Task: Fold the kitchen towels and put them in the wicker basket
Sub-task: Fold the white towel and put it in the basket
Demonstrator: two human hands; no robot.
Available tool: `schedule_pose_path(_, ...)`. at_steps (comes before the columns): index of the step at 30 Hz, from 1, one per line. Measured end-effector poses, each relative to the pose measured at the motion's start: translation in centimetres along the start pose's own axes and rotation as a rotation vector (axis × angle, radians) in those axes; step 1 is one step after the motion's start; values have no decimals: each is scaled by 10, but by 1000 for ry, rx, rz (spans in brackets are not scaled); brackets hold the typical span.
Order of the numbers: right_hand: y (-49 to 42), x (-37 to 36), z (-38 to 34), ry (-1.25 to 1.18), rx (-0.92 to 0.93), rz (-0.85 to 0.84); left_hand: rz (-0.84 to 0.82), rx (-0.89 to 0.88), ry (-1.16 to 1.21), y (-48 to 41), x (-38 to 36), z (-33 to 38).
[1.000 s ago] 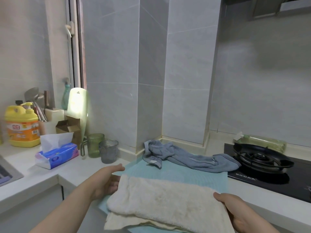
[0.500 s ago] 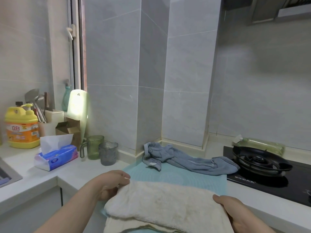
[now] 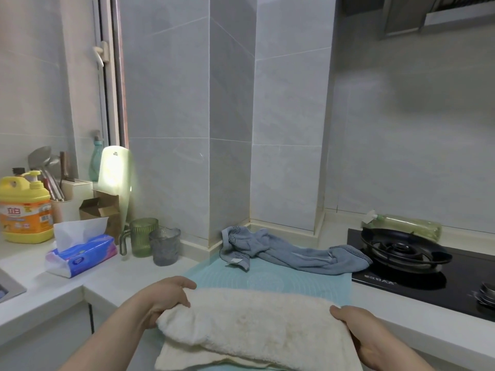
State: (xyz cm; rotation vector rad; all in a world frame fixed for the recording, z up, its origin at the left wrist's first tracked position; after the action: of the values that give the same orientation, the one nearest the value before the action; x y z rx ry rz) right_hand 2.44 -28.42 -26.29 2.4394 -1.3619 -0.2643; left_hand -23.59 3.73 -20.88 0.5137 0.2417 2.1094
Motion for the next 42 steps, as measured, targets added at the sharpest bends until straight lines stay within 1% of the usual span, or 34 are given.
schedule_pose_path(4,8,0,-4,45,43,9,70,18,163,6,-3,-6)
schedule_pose_path(7,8,1,-7,96,73,17,-28,19,358,15,-11,-2)
schedule_pose_path(9,9,1,-8,116,79,13,-44,19,487,12,-9,-2)
schedule_pose_path(12,11,1,-9,180,102,19,-30,4,530,13,-13,-3)
schedule_pose_path(15,13,4,-6,259,159,89,85,-30,373,9,-14,-8)
schedule_pose_path(18,17,5,0,302,170,127,114,-44,333,9,-13,-8)
schedule_pose_path(22,27,1,4,278,131,114,52,-15,321,14,-16,-3)
schedule_pose_path(24,30,-3,5,239,102,69,48,-29,263,14,-17,1)
schedule_pose_path(27,33,-4,7,146,78,68,114,-49,109,11,-16,2)
schedule_pose_path(29,37,-1,5,143,84,97,167,-48,-16,11,-14,2)
schedule_pose_path(31,43,1,-1,252,124,145,196,-46,-205,12,-16,7)
schedule_pose_path(33,48,3,-11,455,198,237,203,0,-462,15,-22,16)
schedule_pose_path(34,49,3,-17,574,231,280,194,37,-555,17,-26,21)
schedule_pose_path(35,49,2,-21,681,251,284,184,59,-599,16,-29,26)
schedule_pose_path(36,48,-2,-25,765,268,248,185,73,-595,13,-28,29)
schedule_pose_path(37,46,-6,-29,799,258,195,198,84,-541,10,-25,31)
schedule_pose_path(38,44,-8,-31,790,236,154,202,89,-436,3,-20,29)
schedule_pose_path(40,41,-8,-36,641,171,132,138,125,-110,-9,-14,17)
schedule_pose_path(41,37,-5,-38,573,143,138,130,148,-17,-10,-10,12)
schedule_pose_path(42,35,-5,-40,551,125,126,116,155,18,-12,-8,7)
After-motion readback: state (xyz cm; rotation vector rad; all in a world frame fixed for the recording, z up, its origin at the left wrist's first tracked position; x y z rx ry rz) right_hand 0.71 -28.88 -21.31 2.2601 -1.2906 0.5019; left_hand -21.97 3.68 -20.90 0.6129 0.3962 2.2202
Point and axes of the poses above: each hand's wrist, its own y-axis away from the middle knuckle, its own x-axis out of the back of the hand, z = x × y, the point moved 6 cm from there along -y, towards the middle knuckle, and after that the axes turned 6 degrees about -z, right-handed, at the moved point
